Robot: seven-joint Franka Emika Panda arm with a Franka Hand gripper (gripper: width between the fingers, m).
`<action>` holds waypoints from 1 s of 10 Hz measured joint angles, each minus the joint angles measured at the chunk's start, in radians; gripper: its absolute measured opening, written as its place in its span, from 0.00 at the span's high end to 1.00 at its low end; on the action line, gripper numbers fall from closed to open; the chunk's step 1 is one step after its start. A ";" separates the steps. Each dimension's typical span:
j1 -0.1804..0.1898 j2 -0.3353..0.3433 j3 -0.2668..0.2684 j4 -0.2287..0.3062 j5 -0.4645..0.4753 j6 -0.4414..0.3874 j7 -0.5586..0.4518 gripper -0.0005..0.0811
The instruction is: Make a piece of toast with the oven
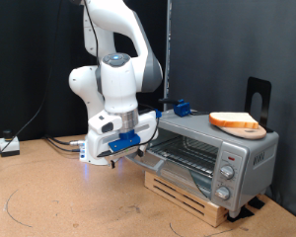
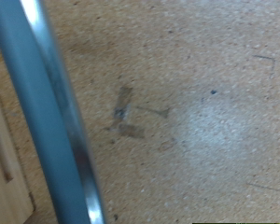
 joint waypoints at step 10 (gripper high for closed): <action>-0.018 0.251 -0.014 0.125 0.177 0.058 -0.068 0.00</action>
